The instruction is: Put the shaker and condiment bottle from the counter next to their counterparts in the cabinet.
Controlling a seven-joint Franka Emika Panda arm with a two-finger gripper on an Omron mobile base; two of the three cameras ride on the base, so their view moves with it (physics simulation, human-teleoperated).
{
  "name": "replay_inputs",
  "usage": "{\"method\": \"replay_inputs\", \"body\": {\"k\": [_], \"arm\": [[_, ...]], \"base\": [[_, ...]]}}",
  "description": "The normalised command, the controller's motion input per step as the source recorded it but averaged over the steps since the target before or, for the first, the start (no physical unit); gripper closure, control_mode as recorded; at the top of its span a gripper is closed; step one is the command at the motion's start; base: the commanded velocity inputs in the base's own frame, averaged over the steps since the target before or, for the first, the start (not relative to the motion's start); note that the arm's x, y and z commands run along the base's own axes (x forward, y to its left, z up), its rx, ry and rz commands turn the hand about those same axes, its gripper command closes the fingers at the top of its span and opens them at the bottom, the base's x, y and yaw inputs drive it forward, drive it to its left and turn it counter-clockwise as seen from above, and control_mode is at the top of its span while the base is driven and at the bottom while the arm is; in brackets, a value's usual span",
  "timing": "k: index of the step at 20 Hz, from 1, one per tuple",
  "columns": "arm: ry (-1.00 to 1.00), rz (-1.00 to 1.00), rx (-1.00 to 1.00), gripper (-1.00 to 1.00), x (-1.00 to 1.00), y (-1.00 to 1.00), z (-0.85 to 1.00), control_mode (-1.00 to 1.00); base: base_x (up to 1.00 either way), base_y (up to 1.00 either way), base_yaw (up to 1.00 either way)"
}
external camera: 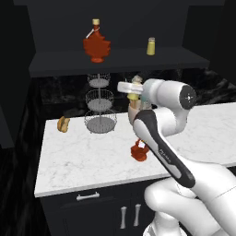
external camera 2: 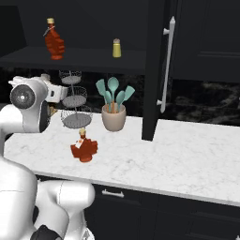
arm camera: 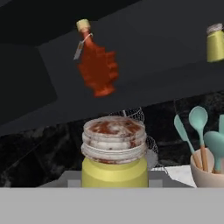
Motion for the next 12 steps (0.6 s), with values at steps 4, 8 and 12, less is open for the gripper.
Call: {"method": "replay_inputs", "body": {"k": [4,8,12], "arm": [[0.01,0.0,0.07,1.0,-0.28,-0.22,0.87,-1.0],[-0.15,0.01,-0.08,1.0,-0.22,0.11,0.0,-1.0],[-0.14,0.0,0.0,1.0,-0.02,-0.23,0.42,-1.0]], "base": [[0.0,0.0,0.0],[0.0,0.0,0.0],[0.0,0.0,0.0]]}}
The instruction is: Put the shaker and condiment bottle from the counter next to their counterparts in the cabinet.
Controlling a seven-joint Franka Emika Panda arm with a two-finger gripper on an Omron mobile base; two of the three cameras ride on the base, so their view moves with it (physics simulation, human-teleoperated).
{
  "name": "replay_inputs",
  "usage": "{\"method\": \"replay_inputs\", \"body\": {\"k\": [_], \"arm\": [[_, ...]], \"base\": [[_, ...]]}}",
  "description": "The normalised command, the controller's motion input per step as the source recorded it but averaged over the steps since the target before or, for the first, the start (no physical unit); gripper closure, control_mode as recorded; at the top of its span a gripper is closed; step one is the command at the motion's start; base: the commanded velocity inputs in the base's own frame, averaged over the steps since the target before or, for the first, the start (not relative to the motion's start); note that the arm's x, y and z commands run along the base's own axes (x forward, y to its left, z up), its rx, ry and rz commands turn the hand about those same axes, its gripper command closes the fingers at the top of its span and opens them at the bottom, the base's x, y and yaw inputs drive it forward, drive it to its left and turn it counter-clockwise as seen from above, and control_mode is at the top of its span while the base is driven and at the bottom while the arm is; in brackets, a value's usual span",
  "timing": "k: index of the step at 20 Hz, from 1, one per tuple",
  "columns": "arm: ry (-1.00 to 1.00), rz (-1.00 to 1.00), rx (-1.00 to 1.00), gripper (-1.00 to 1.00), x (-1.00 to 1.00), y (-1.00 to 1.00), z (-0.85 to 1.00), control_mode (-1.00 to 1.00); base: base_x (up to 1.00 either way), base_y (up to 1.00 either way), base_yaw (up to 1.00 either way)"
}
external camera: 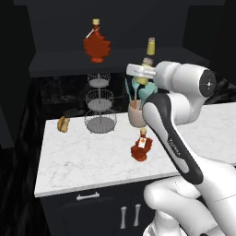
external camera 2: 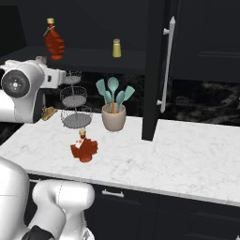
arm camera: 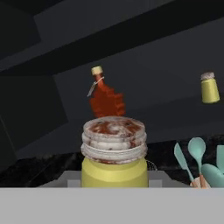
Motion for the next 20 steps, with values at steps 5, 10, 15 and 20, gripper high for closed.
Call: {"method": "replay_inputs", "body": {"k": [5,10,15,20], "arm": [[0.0,-0.07,0.0,1.0,0.18,-0.32,0.38,-1.0],[0.23,-0.08,-0.04,1.0,0.48,-0.29,0.52,-1.0],[0.01,-0.06,-0.08,1.0,0.1,-0.3,0.02,-1.0],[0.02,0.0,-0.09,1.0,0.38,-0.17,-0.12,-1.0]], "base": [[0.0,0.0,0.0],[0.0,0.0,0.0],[0.0,0.0,0.0],[0.0,0.0,0.0]]}}
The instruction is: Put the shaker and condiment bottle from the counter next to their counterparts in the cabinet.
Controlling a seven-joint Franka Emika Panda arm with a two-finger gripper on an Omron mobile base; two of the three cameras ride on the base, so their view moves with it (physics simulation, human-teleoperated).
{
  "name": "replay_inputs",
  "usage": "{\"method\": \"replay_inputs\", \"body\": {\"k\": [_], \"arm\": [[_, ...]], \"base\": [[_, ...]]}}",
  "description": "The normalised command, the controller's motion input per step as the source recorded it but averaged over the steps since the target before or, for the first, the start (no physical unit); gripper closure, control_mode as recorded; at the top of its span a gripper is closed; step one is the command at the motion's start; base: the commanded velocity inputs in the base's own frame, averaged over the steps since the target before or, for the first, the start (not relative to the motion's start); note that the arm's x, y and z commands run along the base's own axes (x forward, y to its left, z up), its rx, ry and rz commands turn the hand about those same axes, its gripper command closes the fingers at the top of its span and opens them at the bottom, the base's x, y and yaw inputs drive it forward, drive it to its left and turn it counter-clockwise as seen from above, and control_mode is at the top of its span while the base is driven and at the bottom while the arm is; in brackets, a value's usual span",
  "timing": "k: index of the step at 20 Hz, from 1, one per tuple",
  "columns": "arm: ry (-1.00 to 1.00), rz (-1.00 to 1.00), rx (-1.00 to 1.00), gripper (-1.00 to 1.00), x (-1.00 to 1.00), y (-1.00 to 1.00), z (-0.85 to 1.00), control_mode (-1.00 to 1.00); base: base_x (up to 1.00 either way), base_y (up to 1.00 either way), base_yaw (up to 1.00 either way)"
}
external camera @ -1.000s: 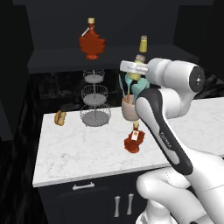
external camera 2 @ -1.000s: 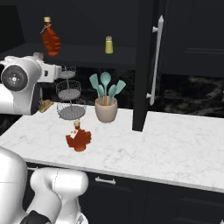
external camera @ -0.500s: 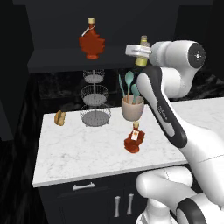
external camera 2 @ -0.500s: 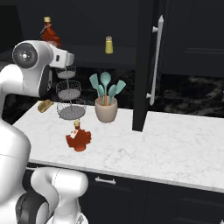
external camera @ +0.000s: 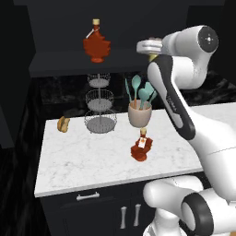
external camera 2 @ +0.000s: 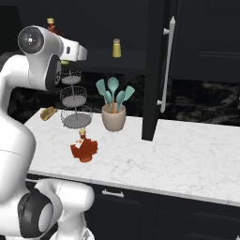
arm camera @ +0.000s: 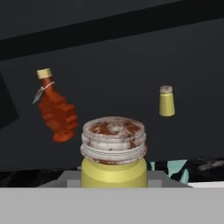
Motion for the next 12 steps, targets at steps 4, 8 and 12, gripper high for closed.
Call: {"method": "replay_inputs", "body": {"k": [4,8,12], "arm": [[-0.03,0.0,-0.01,1.0,0.54,-0.57,0.0,-1.0],[-0.03,0.0,-0.05,1.0,0.53,-0.3,-0.17,-1.0],[-0.01,-0.01,-0.07,1.0,0.65,-0.16,-0.27,-1.0]], "base": [[0.0,0.0,0.0],[0.0,0.0,0.0],[0.0,0.0,0.0]]}}
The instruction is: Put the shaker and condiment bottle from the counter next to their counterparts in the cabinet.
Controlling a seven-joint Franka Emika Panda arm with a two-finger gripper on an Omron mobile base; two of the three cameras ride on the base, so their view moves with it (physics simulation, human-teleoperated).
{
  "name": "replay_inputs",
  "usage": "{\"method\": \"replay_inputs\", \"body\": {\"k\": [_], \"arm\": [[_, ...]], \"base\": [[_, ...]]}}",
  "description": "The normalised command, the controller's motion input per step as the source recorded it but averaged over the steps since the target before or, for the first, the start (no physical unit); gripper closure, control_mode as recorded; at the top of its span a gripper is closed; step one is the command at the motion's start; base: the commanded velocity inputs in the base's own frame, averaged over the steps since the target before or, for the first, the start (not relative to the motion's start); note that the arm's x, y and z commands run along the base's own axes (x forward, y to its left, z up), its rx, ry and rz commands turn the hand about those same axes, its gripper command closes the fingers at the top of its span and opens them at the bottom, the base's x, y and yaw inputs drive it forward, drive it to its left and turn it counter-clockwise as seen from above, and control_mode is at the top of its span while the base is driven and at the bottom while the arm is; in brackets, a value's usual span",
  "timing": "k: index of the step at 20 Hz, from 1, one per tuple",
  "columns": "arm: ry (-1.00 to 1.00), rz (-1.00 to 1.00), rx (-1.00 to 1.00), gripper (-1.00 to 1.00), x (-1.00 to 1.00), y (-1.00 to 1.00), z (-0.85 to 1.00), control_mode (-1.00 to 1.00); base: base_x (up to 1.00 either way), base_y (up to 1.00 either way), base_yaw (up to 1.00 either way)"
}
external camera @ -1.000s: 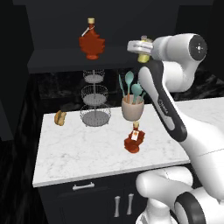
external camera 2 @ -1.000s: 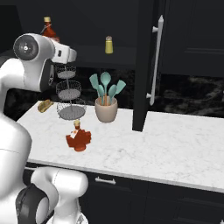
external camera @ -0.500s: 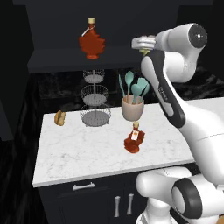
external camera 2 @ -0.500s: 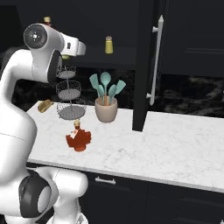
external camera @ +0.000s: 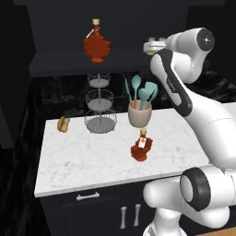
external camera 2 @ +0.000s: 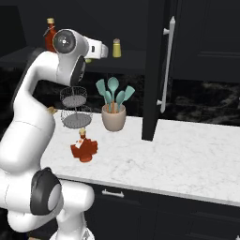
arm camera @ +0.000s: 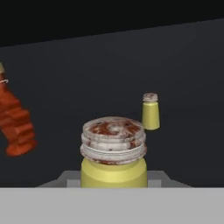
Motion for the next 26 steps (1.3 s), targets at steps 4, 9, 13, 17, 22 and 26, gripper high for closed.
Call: {"method": "replay_inputs", "body": {"k": [4,9,13,17,22,26], "arm": [[-0.05,-0.01,-0.08,1.0,0.58,-0.13,-0.24,-1.0],[0.0,-0.03,-0.07,1.0,0.6,-0.04,-0.09,-1.0],[0.0,0.0,-0.06,1.0,0.41,-0.01,-0.22,-1.0],[-0.06,0.0,-0.03,1.0,0.32,-0.07,-0.29,-1.0],[-0.17,0.0,0.0,1.0,0.3,-0.11,-0.22,-1.0],[-0.1,0.0,0.0,1.0,0.45,-0.06,-0.04,-1.0]], "base": [[0.0,0.0,0.0],[0.0,0.0,0.0],[0.0,0.0,0.0],[0.0,0.0,0.0],[0.0,0.0,0.0],[0.0,0.0,0.0]]}}
